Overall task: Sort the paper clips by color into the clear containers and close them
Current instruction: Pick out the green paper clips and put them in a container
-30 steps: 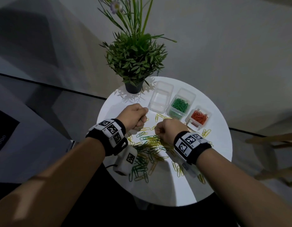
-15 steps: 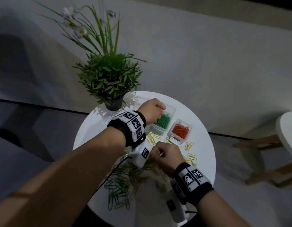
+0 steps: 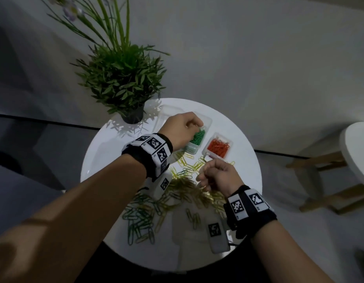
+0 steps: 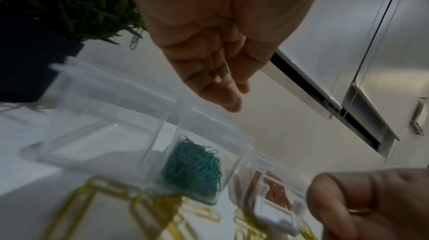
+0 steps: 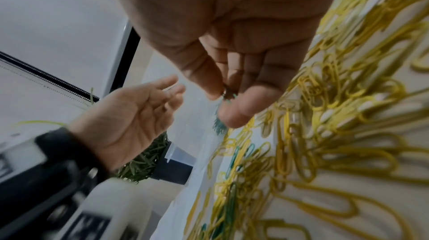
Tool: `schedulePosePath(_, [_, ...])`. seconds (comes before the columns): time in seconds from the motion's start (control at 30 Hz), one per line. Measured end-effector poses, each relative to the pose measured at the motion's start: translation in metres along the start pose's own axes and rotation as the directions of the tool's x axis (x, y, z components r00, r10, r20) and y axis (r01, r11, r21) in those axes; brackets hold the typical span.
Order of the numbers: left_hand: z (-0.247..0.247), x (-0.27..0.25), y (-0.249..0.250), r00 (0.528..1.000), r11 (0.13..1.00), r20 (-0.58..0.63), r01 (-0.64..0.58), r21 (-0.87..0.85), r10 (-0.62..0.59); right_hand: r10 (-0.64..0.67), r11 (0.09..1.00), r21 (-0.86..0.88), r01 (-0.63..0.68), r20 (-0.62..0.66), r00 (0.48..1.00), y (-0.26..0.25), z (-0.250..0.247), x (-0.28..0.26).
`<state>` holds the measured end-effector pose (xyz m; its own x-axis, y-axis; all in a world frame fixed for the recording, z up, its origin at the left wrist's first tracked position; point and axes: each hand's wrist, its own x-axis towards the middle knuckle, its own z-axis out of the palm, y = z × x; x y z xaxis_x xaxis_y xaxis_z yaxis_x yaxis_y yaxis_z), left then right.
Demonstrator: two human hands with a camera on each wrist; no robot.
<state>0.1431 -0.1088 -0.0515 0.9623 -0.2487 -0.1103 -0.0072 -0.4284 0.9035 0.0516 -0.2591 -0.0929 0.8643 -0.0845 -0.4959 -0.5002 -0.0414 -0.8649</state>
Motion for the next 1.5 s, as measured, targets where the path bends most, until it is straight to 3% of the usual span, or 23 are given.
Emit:
schedulePosePath(0.1, [-0.013, -0.028, -0.018, 1.0, 0.992, -0.001, -0.015, 0.128, 0.015, 0.002, 0.995, -0.098, -0.007, -0.042, 0.999, -0.002, 0.005, 0.007])
schedulePosePath(0.17, [-0.025, -0.043, -0.032, 0.999, 0.97, 0.035, 0.024, 0.243, -0.034, -0.098, 0.91, -0.404, 0.089, -0.002, 0.995, -0.003, 0.011, 0.011])
schedulePosePath(0.23, [-0.039, -0.058, -0.041, 0.991, 0.914, 0.094, 0.051, 0.403, -0.097, -0.197, 0.624, -0.75, 0.22, 0.121, 0.973, -0.008, 0.018, 0.014])
schedulePosePath(0.27, [-0.045, -0.064, -0.044, 0.984, 0.878, 0.121, 0.059, 0.475, -0.132, -0.213, 0.483, -0.835, 0.265, 0.182, 0.96, -0.011, 0.023, 0.014])
schedulePosePath(0.4, [-0.06, -0.086, -0.056, 0.965, 0.747, 0.168, 0.04, 0.664, -0.201, -0.195, 0.148, -0.926, 0.348, 0.317, 0.928, -0.026, 0.042, 0.018])
schedulePosePath(0.5, [-0.059, -0.094, -0.067, 0.96, 0.694, 0.172, 0.031, 0.719, -0.221, -0.143, 0.063, -0.928, 0.368, 0.357, 0.923, -0.035, 0.05, 0.021])
schedulePosePath(0.7, [-0.049, -0.094, -0.074, 0.974, 0.637, 0.17, -0.036, 0.77, -0.152, -0.112, 0.014, -0.929, 0.369, 0.365, 0.924, -0.034, 0.057, 0.023])
schedulePosePath(0.8, [-0.046, -0.093, -0.073, 0.976, 0.61, 0.179, -0.067, 0.79, -0.125, -0.162, 0.03, -0.923, 0.384, 0.375, 0.913, -0.03, 0.054, 0.019])
schedulePosePath(0.87, [-0.046, -0.094, -0.073, 0.978, 0.61, 0.186, -0.092, 0.787, -0.093, -0.215, 0.117, -0.921, 0.371, 0.342, 0.915, -0.027, 0.051, 0.017])
schedulePosePath(0.97, [-0.045, -0.096, -0.075, 0.983, 0.65, 0.179, -0.104, 0.753, -0.05, -0.239, 0.463, -0.833, 0.304, 0.213, 0.947, -0.025, 0.043, 0.017])
schedulePosePath(1.03, [-0.048, -0.095, -0.077, 0.989, 0.73, 0.123, -0.028, 0.682, -0.077, -0.212, 0.673, -0.69, 0.267, 0.166, 0.963, -0.021, 0.04, 0.017])
schedulePosePath(1.13, [-0.054, -0.09, -0.076, 0.988, 0.815, 0.054, 0.089, 0.573, -0.146, -0.14, 0.817, -0.548, 0.181, 0.115, 0.983, -0.014, 0.04, 0.016])
schedulePosePath(1.37, [-0.057, -0.086, -0.078, 0.989, 0.77, 0.02, 0.099, 0.63, -0.144, -0.112, 0.879, -0.441, 0.18, 0.176, 0.978, -0.005, 0.047, 0.003])
schedulePosePath(1.43, [-0.054, -0.09, -0.076, 0.991, 0.741, 0.086, 0.015, 0.672, -0.098, -0.11, 0.851, -0.49, 0.186, 0.18, 0.977, -0.007, 0.052, 0.002])
schedulePosePath(1.5, [-0.05, -0.094, -0.072, 0.984, 0.687, 0.156, -0.057, 0.724, -0.083, -0.132, 0.742, -0.629, 0.231, 0.201, 0.971, -0.012, 0.057, -0.001])
